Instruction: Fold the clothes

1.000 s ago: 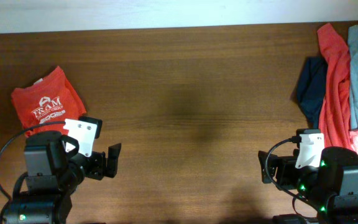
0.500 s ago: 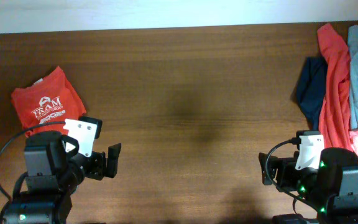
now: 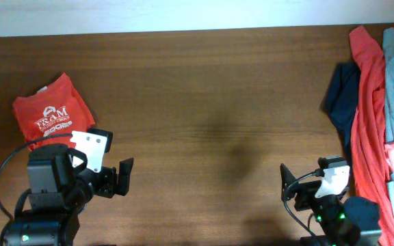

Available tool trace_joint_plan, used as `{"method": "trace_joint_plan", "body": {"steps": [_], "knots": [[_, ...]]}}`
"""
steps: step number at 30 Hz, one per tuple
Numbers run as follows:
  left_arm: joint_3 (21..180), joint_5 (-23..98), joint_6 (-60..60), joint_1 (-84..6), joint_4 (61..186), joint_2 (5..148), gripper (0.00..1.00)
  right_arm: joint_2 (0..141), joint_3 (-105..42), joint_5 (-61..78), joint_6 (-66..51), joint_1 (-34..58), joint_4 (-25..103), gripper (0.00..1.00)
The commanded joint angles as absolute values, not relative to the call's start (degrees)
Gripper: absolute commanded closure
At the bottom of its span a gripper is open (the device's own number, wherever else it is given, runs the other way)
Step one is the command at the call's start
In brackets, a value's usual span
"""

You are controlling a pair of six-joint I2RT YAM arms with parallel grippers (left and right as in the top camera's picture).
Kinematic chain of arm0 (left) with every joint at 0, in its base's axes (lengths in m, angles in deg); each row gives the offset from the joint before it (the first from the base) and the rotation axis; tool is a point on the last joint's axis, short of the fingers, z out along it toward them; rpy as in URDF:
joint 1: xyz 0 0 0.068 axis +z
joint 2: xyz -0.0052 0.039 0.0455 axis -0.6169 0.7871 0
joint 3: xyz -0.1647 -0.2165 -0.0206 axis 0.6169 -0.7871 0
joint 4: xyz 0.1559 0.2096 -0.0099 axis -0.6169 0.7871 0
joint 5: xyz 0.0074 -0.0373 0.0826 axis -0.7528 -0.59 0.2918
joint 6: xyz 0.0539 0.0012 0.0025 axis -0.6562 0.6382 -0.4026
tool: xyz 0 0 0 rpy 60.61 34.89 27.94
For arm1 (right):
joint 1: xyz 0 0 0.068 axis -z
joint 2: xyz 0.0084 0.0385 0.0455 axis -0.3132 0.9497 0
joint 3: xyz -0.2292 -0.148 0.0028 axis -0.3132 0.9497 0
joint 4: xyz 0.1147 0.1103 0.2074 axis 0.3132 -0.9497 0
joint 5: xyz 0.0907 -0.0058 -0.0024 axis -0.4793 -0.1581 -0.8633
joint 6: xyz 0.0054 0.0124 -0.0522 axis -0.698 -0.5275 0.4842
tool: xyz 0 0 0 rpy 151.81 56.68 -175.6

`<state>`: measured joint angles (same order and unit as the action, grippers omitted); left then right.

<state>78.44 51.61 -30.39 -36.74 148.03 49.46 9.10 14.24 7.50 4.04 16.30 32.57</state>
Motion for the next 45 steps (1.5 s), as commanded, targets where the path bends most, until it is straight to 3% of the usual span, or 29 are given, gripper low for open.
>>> {"method": "trace_joint_plan", "body": {"steps": [1,13,45], "knots": [[78.27,51.0,-31.33,-36.81,148.06,49.18,0.01,4.16,22.08,6.49,4.46,16.4,40.48,0.01],[78.27,51.0,-31.33,-36.81,148.06,49.18,0.01,-0.43,41.34,6.16,4.5,16.4,72.41,0.01],[78.27,51.0,-31.33,-36.81,148.06,49.18,0.01,-0.41,41.86,11.1,4.66,16.4,67.84,0.01]]}}
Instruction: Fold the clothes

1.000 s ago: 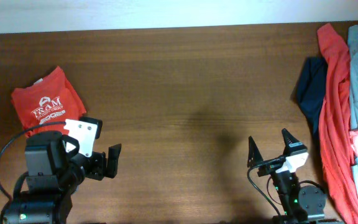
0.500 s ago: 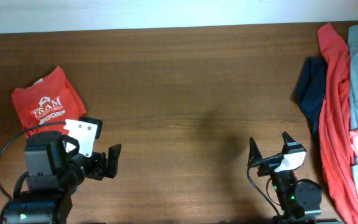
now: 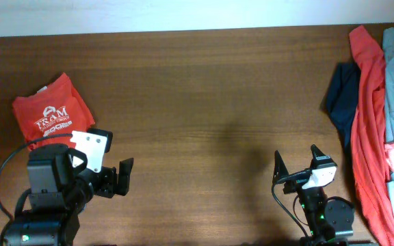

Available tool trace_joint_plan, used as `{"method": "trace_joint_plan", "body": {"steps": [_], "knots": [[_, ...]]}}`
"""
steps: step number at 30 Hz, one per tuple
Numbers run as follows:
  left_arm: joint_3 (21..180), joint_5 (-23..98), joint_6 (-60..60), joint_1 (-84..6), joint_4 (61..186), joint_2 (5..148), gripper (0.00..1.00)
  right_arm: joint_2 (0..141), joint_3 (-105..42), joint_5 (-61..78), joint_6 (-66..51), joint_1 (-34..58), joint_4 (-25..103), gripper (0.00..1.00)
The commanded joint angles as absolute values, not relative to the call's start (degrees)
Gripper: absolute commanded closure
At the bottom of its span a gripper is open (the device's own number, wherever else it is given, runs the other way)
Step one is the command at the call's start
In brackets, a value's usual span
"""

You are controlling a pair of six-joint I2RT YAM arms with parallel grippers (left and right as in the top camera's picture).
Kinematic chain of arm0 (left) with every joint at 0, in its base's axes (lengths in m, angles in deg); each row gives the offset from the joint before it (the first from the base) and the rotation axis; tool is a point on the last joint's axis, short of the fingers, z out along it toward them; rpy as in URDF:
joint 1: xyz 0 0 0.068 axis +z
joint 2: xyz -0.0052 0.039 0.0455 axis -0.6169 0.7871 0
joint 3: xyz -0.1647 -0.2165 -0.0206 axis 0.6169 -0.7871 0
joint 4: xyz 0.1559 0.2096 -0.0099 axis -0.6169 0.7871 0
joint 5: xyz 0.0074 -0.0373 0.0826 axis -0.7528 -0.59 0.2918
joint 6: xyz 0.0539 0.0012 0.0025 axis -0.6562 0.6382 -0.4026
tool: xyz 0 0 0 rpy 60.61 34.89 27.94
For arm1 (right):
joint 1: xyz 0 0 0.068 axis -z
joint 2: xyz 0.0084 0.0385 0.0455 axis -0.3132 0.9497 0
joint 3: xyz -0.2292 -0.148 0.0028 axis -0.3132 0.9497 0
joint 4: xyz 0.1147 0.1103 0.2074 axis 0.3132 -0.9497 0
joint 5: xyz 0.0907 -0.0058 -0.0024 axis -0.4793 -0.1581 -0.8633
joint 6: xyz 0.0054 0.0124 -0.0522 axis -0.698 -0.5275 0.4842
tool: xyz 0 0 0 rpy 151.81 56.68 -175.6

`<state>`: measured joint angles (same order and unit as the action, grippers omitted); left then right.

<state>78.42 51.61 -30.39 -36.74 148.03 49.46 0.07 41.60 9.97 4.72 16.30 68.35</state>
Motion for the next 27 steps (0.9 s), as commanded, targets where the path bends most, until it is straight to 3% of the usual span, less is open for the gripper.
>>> {"method": "trace_joint_plan", "body": {"steps": [1,17,27], "knots": [[78.27,51.0,-31.33,-36.81,148.06,49.18,0.01,-0.41,41.86,11.1,4.66,16.4,67.84,0.01],[77.57,51.04,-31.35,-36.81,148.38,46.84,0.01,-0.41,41.86,11.1,4.66,16.4,67.84,0.01],[70.27,55.72,-31.35,-36.87,148.89,36.11,0.01,-0.41,41.86,11.1,4.66,16.4,67.84,0.01]]}}
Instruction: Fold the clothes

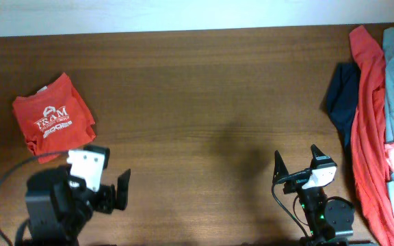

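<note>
A folded red T-shirt (53, 117) with a white logo lies at the left of the table. At the right edge lies a heap of unfolded clothes (388, 102): a long coral garment, a grey-blue one and a navy one (340, 96). My left gripper (113, 193) is near the front left, below the folded shirt, open and holding nothing. At the front right my right gripper (296, 164) stands open and empty, just left of the heap.
The brown wooden table (204, 102) stretches between the folded shirt and the heap. A pale wall strip runs along the far edge. Black cables loop at each arm's base.
My left arm has drawn back toward the front edge, a little further from the folded red shirt. The right arm and the clothes are as they were.
Both grippers were open and empty near the front edge, the red shirt folded at left. Then the right arm had shifted left and turned, away from the heap. Now the left arm sits lower in the view.
</note>
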Available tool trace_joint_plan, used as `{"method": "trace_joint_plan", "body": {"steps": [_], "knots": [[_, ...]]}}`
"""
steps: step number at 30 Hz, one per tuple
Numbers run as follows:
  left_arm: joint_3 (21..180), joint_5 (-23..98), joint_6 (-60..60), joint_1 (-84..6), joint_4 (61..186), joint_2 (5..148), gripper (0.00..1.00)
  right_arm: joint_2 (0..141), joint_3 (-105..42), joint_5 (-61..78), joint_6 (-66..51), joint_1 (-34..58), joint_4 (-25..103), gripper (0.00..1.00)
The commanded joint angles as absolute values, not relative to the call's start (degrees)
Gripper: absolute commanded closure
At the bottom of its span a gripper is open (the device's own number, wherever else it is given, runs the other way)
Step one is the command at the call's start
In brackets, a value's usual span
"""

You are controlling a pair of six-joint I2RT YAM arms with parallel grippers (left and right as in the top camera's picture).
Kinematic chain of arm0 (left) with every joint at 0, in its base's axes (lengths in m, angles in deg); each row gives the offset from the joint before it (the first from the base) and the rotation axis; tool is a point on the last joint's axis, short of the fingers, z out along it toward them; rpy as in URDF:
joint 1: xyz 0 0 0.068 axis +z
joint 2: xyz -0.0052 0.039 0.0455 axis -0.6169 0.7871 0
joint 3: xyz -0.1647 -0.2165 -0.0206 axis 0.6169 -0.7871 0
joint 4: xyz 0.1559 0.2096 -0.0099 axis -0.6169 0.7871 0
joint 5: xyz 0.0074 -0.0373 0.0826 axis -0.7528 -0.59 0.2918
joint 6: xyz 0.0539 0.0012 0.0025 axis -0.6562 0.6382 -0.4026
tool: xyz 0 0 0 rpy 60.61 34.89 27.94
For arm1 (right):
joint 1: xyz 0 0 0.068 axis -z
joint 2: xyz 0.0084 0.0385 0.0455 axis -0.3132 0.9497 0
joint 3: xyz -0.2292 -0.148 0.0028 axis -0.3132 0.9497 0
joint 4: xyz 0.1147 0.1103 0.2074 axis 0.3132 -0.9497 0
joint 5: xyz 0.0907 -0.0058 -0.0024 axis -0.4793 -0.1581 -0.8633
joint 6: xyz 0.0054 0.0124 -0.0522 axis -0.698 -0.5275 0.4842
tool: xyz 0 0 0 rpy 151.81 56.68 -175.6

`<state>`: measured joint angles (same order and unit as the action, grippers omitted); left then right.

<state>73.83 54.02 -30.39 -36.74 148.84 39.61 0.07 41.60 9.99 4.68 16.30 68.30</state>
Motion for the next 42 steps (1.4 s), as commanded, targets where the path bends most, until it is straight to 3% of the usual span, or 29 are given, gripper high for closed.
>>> {"method": "trace_joint_plan", "body": {"steps": [1,26,32,42], "knots": [[68.58,55.74,-31.35,-36.87,148.14,34.49,0.01,-0.41,41.86,11.1,4.66,16.4,67.84,0.01],[20.91,55.98,-33.36,-40.09,86.24,4.77,0.01,-0.41,41.86,11.1,4.66,16.4,67.84,0.01],[20.98,54.12,-37.34,-40.17,92.54,4.77,0.01,-0.41,41.86,11.1,4.66,16.4,67.84,0.01],[20.98,53.8,-32.99,-40.17,92.63,4.74,0.01,-0.41,41.86,11.1,4.66,16.4,67.84,0.01]]}}
